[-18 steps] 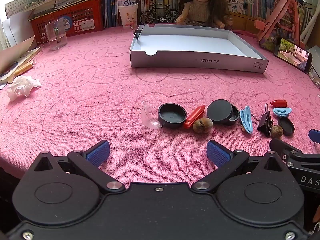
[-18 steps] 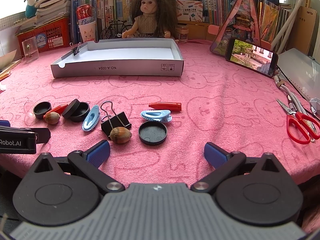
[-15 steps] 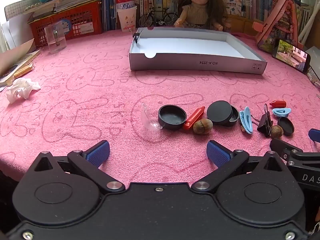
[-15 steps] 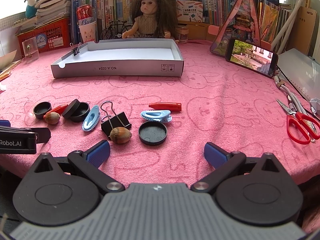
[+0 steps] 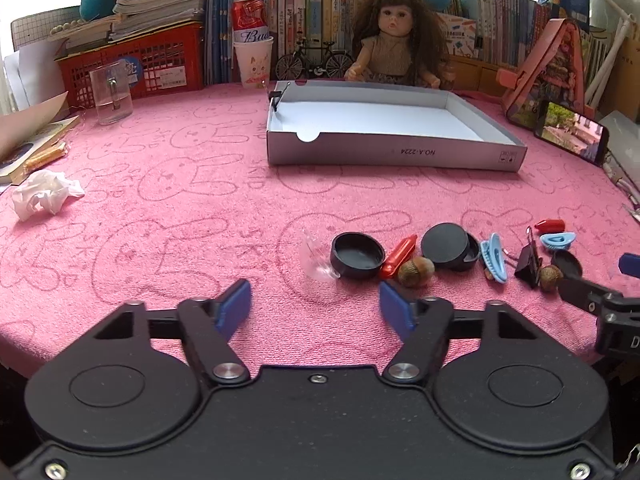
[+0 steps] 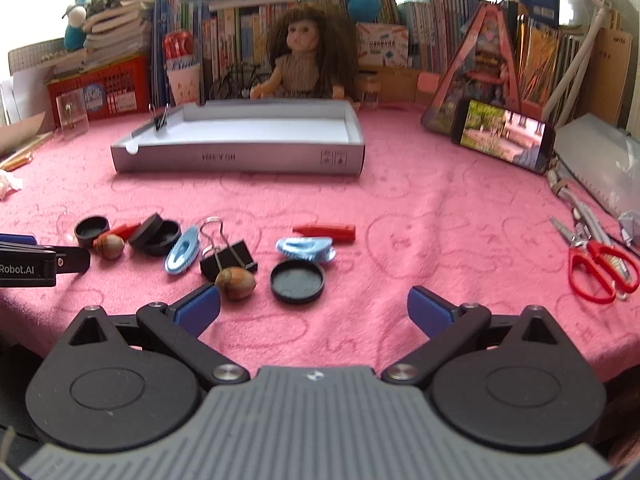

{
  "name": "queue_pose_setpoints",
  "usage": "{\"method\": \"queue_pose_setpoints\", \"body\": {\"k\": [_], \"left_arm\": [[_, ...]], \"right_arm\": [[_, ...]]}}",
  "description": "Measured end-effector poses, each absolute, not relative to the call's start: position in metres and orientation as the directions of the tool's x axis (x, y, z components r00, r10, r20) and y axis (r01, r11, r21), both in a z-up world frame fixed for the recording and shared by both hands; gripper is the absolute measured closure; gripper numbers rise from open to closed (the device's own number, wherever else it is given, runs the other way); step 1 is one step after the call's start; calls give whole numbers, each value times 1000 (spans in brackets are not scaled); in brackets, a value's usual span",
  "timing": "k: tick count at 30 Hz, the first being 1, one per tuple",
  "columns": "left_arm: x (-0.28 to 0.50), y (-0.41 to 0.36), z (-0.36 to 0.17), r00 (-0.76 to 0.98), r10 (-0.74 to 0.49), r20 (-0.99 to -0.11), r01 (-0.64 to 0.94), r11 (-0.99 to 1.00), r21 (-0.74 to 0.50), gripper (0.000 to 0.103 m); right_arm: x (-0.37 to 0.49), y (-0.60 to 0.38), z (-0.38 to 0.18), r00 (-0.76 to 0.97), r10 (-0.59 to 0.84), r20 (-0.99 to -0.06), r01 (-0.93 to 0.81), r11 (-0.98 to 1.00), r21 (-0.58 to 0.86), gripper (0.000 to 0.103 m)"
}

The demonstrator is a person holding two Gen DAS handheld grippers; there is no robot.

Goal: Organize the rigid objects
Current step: 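Reach the left tool to the clear plastic dish while the right tool reaches the black lid, then close the left tool on the clear dish while the right tool grips the black lid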

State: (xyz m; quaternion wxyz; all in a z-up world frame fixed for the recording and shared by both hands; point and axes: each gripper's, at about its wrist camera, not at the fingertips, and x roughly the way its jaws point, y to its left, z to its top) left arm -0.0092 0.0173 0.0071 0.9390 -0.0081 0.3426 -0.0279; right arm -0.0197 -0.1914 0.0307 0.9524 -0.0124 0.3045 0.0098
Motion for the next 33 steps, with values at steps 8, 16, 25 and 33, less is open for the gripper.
{"method": "queue_pose_setpoints", "body": {"k": [8, 16, 25, 33], "left_arm": [[-14, 20, 10, 800, -36, -599, 43, 999, -3, 74], [-9, 24, 9, 815, 9, -579, 12, 999, 33, 74], [-3, 29, 9, 826, 27, -563, 4, 999, 54, 73], [8, 27, 1, 825, 67, -561, -26, 996, 81, 67]], "right_arm": [[-23, -196, 33, 833, -14, -553, -18, 998, -52, 24], [-18, -188, 23, 811, 26, -584, -71, 996, -54, 40], [-11, -186, 18, 806, 36, -591, -78, 996, -46, 42], [-9, -181, 17, 812, 69, -579, -107, 994, -32, 62]]}}
